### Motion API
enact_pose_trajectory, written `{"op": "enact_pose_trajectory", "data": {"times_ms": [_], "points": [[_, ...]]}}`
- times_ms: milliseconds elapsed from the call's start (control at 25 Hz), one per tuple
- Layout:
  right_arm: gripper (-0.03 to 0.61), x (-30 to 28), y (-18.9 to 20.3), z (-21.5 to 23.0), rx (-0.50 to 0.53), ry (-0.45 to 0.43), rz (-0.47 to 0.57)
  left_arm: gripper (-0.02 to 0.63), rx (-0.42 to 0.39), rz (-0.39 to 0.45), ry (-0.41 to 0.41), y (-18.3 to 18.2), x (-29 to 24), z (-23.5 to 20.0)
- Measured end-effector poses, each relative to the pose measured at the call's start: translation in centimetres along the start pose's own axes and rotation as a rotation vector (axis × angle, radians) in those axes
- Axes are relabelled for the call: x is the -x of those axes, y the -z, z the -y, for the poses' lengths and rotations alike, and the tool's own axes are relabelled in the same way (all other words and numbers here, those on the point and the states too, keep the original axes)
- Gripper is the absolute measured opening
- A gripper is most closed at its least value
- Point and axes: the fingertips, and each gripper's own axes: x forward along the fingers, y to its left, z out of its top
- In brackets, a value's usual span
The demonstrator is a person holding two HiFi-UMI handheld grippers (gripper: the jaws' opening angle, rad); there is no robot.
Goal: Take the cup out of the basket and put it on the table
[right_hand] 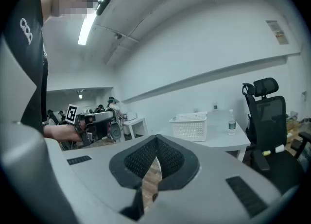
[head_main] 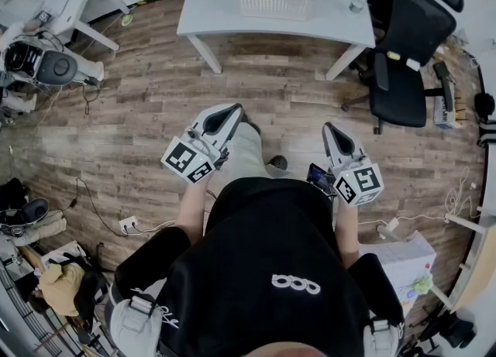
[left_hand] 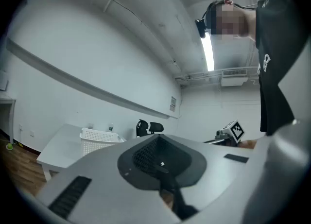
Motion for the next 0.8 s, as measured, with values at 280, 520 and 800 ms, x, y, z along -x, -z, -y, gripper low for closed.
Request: {"op": "enact_pose_trajectory", "data": {"times_ms": [280,520,800], "points": [[0.021,1.1,0.7,2.7,-0.005,0.053,-0.004,0.008,-0.024,-0.042,-0.057,0.6,-1.6,-0.7],[0.021,0.9,0.3,3.4,0.000,0.047,0.002,0.008,-0.046,-0.041,-0.031,-0.3,-3.5,-0.2],[0.022,0.1,0.5,4.3,-0.027,0.062,0.010,0.008,-0.063,-0.066,-0.024,0.0,-5.1,-0.8]]}}
